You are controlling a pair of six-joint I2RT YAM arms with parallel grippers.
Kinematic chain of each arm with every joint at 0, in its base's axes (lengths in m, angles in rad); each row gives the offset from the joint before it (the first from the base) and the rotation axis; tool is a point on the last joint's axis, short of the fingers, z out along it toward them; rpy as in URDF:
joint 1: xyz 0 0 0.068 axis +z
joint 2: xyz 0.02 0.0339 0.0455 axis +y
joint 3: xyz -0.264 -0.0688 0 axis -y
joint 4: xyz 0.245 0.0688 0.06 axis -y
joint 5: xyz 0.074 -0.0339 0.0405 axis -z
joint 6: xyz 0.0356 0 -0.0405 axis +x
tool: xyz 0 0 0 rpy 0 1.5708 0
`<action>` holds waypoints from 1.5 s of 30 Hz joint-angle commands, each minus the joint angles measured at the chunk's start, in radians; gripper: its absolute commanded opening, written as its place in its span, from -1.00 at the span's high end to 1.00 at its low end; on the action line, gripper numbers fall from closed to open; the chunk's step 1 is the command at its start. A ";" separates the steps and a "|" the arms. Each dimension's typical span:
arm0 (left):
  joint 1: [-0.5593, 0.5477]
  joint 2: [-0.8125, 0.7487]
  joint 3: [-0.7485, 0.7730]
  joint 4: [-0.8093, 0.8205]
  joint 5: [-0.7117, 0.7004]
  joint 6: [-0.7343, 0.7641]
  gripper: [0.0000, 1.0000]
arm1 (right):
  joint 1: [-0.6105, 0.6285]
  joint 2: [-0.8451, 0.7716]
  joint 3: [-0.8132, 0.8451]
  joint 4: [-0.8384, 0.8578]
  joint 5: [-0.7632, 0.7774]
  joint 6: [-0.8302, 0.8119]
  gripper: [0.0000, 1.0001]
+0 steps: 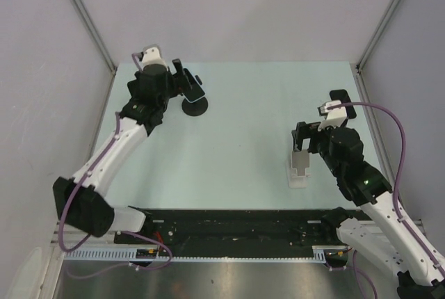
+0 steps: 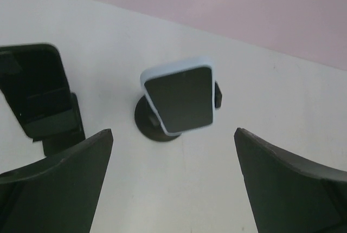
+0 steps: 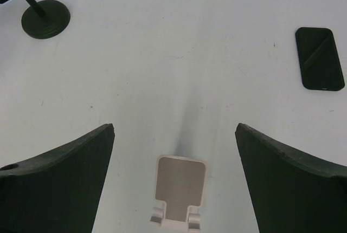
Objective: Remove the phone from the phone stand
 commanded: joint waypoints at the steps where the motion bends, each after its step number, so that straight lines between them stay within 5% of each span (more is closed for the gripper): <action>1: 0.008 0.161 0.174 0.043 -0.108 -0.043 -1.00 | -0.001 -0.033 -0.001 0.047 0.053 -0.022 -1.00; 14: 0.009 0.396 0.286 0.053 -0.272 -0.123 -1.00 | -0.041 -0.027 -0.009 0.049 0.012 -0.014 -1.00; 25: 0.012 0.463 0.288 0.063 -0.186 -0.169 -0.96 | -0.043 -0.020 -0.011 0.050 -0.003 -0.020 -0.99; 28: 0.012 0.457 0.283 0.064 -0.148 -0.177 -0.72 | -0.043 -0.018 -0.012 0.052 -0.008 -0.020 -0.99; 32: 0.005 0.421 0.280 0.064 -0.120 -0.158 -0.08 | -0.041 -0.020 -0.012 0.052 -0.017 -0.020 -0.99; 37: -0.040 0.358 0.280 0.063 -0.113 -0.045 0.47 | -0.041 -0.020 -0.012 0.053 -0.032 -0.023 -0.98; 40: -0.078 0.305 0.273 0.061 -0.079 0.027 0.73 | -0.041 -0.018 -0.011 0.055 -0.051 -0.022 -0.98; 45: -0.144 0.187 0.210 0.061 0.053 0.107 0.91 | -0.038 -0.024 -0.011 0.059 -0.092 -0.023 -0.97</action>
